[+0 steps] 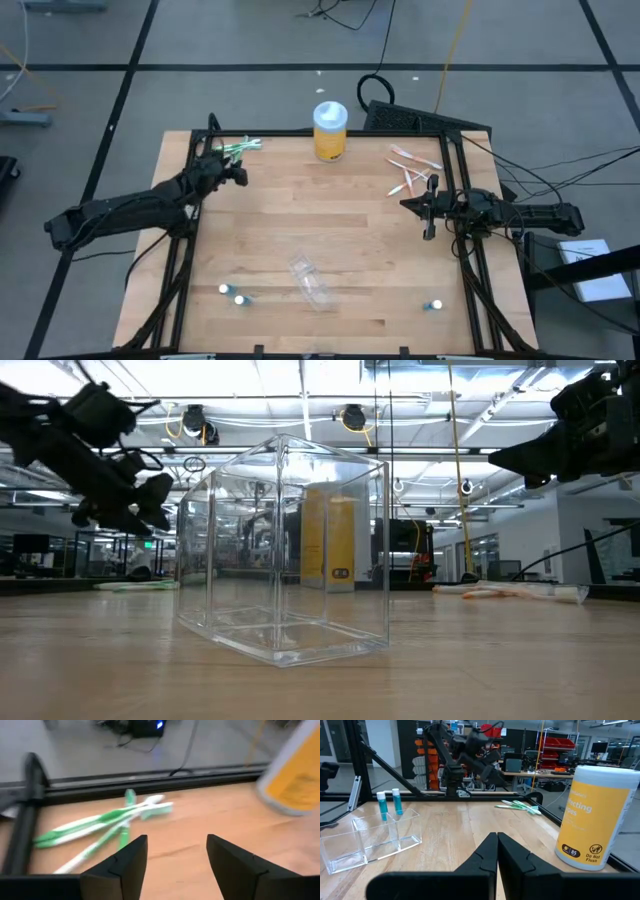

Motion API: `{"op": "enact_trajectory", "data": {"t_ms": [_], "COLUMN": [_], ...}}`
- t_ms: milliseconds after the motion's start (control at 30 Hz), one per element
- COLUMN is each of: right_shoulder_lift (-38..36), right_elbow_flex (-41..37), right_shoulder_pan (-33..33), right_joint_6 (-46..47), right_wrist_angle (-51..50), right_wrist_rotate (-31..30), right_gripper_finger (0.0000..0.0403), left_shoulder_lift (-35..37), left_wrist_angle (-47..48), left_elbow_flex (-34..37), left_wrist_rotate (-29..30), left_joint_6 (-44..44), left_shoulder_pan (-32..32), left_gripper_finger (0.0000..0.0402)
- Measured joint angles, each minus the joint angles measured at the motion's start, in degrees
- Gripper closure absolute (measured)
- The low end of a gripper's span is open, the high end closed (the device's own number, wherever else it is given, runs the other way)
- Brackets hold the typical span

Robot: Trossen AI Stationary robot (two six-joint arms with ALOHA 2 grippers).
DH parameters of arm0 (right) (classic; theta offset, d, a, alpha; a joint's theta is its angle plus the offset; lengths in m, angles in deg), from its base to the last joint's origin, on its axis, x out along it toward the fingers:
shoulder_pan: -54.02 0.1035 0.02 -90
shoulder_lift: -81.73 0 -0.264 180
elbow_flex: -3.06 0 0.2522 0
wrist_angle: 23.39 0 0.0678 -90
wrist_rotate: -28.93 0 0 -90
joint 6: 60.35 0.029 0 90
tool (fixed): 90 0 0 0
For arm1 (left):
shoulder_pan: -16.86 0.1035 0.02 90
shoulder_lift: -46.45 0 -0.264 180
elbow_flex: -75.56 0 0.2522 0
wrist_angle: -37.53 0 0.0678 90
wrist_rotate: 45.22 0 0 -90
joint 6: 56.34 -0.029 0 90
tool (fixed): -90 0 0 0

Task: Pick & Place toothbrushing station
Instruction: Put the green toothbrush into the transparent organizer

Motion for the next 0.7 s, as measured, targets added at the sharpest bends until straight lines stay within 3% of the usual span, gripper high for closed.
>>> {"op": "enact_trajectory", "data": {"t_ms": [233,600,700], "right_shoulder_lift": [0.0,0.0,0.0], "right_elbow_flex": [-0.01,-0.01,-0.01], "right_shoulder_pan": [-0.01,-0.01,-0.02], "right_joint_6": [0.0,0.0,0.0], "right_wrist_angle": [0.02,0.01,0.0], "right_wrist_rotate": [0.0,0.0,0.0], "right_gripper_finger": [0.0399,0.0399,0.0399], "left_shoulder_lift": [-11.45,-33.69,-37.99], "left_wrist_angle": [11.59,10.06,10.34], "left_elbow_flex": [-12.15,-19.53,-21.86], "left_wrist_rotate": [-1.16,-1.85,0.98], "left_joint_6": [-1.69,-4.35,-2.47], "left_shoulder_pan": [8.17,18.01,18.94], "left_gripper_finger": [0.0185,0.0185,0.0185]}}
